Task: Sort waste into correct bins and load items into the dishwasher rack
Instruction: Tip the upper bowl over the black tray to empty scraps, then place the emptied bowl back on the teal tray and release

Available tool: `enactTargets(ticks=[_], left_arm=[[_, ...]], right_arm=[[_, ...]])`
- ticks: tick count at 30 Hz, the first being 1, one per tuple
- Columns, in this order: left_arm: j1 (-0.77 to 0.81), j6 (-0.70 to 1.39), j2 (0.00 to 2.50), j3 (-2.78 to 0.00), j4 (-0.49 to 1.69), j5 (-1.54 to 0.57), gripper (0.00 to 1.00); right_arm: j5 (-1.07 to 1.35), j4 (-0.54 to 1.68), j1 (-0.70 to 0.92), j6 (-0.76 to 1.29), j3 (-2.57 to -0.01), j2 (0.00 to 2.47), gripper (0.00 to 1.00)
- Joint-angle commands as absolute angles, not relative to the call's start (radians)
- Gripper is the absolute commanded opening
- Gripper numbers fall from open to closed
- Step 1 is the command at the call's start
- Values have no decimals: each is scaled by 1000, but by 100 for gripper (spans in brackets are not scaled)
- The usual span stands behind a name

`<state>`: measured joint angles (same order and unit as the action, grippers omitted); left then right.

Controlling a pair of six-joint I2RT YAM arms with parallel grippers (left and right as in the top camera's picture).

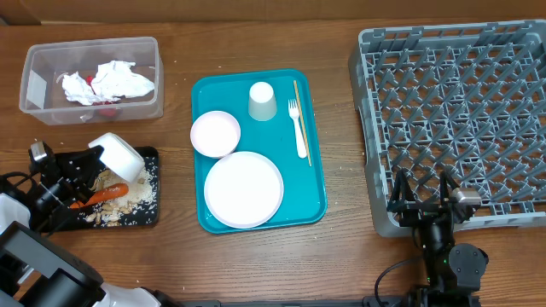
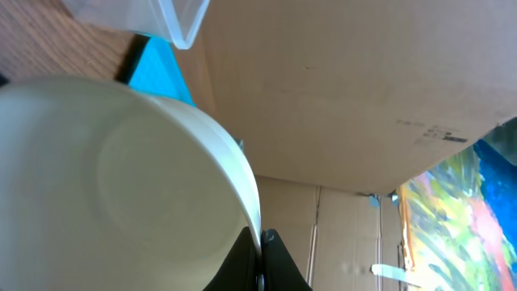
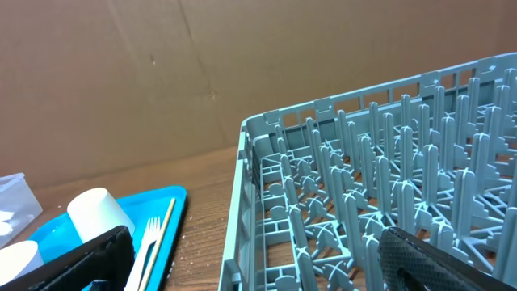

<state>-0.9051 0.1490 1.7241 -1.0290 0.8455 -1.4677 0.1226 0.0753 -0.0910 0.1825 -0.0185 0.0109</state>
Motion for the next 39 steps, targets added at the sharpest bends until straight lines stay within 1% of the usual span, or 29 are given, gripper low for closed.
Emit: enactTargets(ticks=[1,5,9,11,13,15,18,20,22,24,25,27,29,31,34,36,39], left_arm=[[-903,29,1724,-1029,855,-1581,4],[-913,109,1726,-1030,806,-1582,4],[-911,108,1726,-1029,841,-1581,4],[-910,97,1721,-1029,853,-1534,4],[-902,50,1706,-1030,889,-1519,4],[-871,-26,1646,-1046,933,-1500,4],[-796,-15,1515,-1103,960,-1397,4],[-715,35,1418,-1169,962,-1269,4],[-601,118,1341,-1246,936,-1066,4],[-474,213,1296,-1306,888,-818,4],[-373,275,1276,-1331,839,-648,4],[-232,317,1269,-1338,736,-455,4],[-90,315,1292,-1337,632,-279,4],[60,308,1357,-1337,513,-62,4],[185,240,1464,-1337,390,140,5],[224,204,1521,-1337,338,189,5],[271,100,1646,-1337,245,225,11]], right_arm=[[113,72,-95,175,-8,3,100],[113,72,-95,175,-8,3,100],[113,72,-95,175,-8,3,100],[113,72,-95,175,-8,3,100],[113,72,-95,175,-8,3,100],[113,72,-95,175,-8,3,100],[113,72,-95,175,-8,3,100],[113,72,-95,175,-8,3,100],[113,72,-95,175,-8,3,100],[113,72,-95,175,-8,3,100],[113,72,-95,175,-8,3,100],[113,72,-95,175,-8,3,100],[113,72,-95,175,-8,3,100],[113,72,-95,175,-8,3,100],[113,72,-95,175,-8,3,100],[113,72,-95,175,-8,3,100],[113,72,-95,175,-8,3,100]])
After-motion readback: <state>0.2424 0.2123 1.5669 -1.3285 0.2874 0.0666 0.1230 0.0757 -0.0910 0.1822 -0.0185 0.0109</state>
